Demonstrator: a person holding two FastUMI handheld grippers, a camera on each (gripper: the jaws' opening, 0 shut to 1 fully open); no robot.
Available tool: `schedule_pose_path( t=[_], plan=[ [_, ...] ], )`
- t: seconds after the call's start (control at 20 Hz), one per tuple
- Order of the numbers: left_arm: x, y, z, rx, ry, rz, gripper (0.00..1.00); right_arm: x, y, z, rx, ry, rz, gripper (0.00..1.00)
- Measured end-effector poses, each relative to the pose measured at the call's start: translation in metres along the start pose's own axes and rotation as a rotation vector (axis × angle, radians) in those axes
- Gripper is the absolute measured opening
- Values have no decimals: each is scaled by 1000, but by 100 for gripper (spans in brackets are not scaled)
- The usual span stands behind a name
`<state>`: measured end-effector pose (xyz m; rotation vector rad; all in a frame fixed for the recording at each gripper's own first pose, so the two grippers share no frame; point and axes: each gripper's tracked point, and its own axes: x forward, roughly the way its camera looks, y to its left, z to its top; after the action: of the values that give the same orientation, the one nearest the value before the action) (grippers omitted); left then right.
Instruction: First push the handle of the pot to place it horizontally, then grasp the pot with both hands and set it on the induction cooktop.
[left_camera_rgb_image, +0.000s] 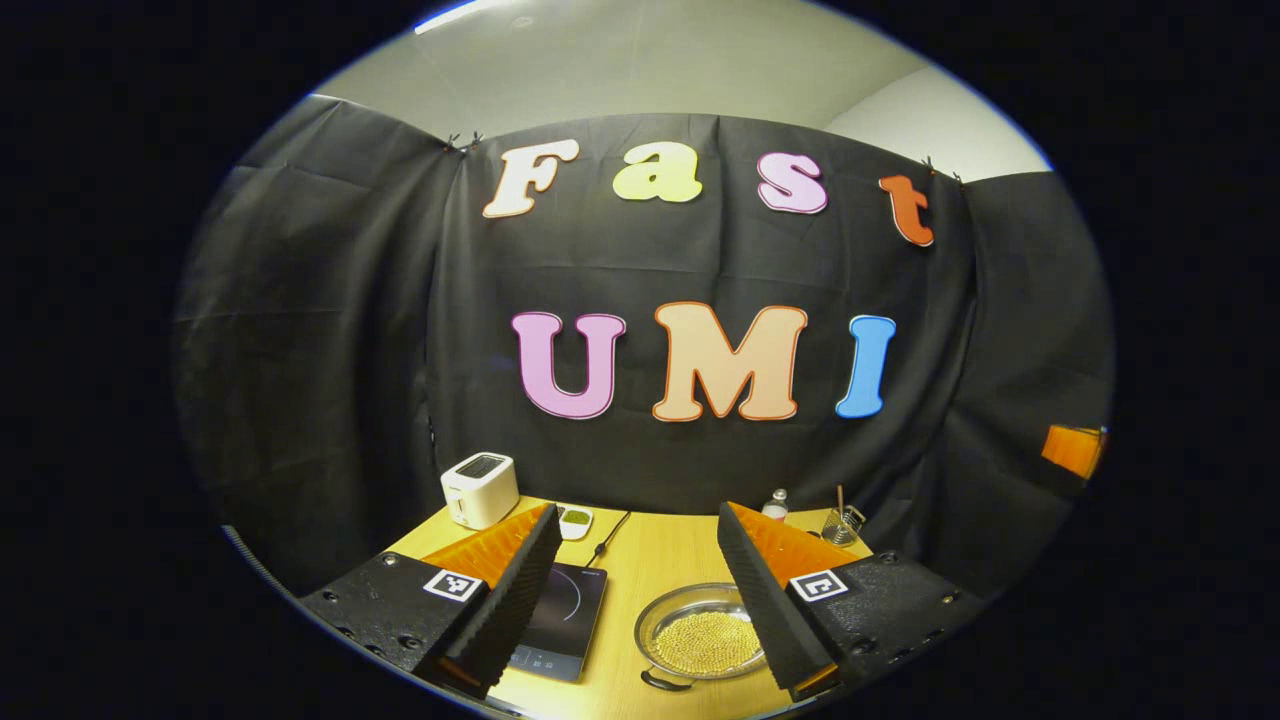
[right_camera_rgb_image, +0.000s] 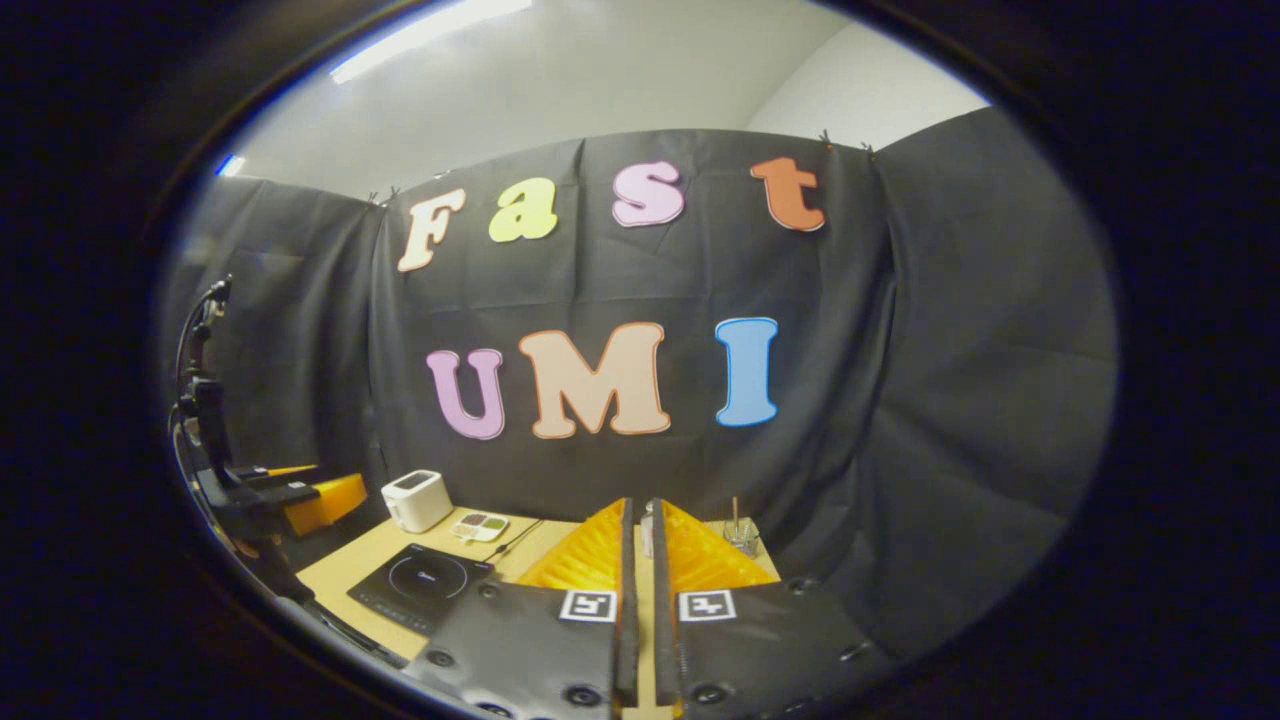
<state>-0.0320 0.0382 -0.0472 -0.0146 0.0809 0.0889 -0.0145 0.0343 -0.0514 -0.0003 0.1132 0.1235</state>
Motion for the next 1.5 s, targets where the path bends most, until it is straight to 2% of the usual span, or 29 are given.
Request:
schedule_pose_path(
  t=[0.05,0.1,0.15,0.25,0.3,0.35,0.5,0.55,0.65,0.75,0.85,0.9,0.95,1.05,1.1,1.15,1.2,1.25,1.35,1.4,1.45,1.5],
  plan=[
    [-1,4,1,-5,-11,12,92,2,2,-10,-12,18,12,0],
    [-2,9,4,-7,-21,27,96,5,2,-18,-21,36,22,0],
    [-5,15,4,-7,-30,45,92,8,4,-28,-21,56,36,0],
    [-8,27,3,2,-35,83,96,10,12,-53,-15,116,74,0],
    [-11,34,3,8,-33,101,92,12,15,-61,-16,138,86,0],
    [-11,39,3,14,-32,117,96,14,15,-70,-19,162,94,0],
    [-13,57,3,30,-37,154,96,19,19,-99,-17,239,107,0],
    [-11,63,2,36,-40,160,92,20,21,-111,-18,269,110,0],
    [-6,76,-1,44,-41,167,92,22,23,-144,-31,346,97,5],
    [1,91,-7,38,-32,163,96,21,28,-182,-34,435,79,5],
    [11,107,-13,33,-16,152,92,18,37,-219,-27,530,60,5],
    [17,116,-14,35,-14,149,93,16,45,-237,-22,577,58,13],
    [23,126,-16,38,-14,147,93,15,54,-254,-15,625,56,0],
    [34,141,-20,42,-18,136,96,12,66,-286,-7,718,34,0],
    [41,147,-21,41,-20,127,96,10,73,-302,-4,761,24,5],
    [48,154,-25,42,-20,118,93,12,80,-315,0,793,16,0],
    [54,160,-27,44,-17,111,92,14,90,-327,5,826,10,0],
    [61,166,-31,45,-11,104,92,14,99,-340,15,858,7,5],
    [73,176,-36,43,-2,88,92,15,116,-362,32,911,2,5],
    [80,181,-39,41,4,81,92,15,123,-373,33,935,-4,0],
    [86,186,-42,37,10,74,93,17,128,-382,33,959,-11,5],
    [92,191,-45,33,13,68,96,19,135,-393,34,985,-17,0]
  ],
)
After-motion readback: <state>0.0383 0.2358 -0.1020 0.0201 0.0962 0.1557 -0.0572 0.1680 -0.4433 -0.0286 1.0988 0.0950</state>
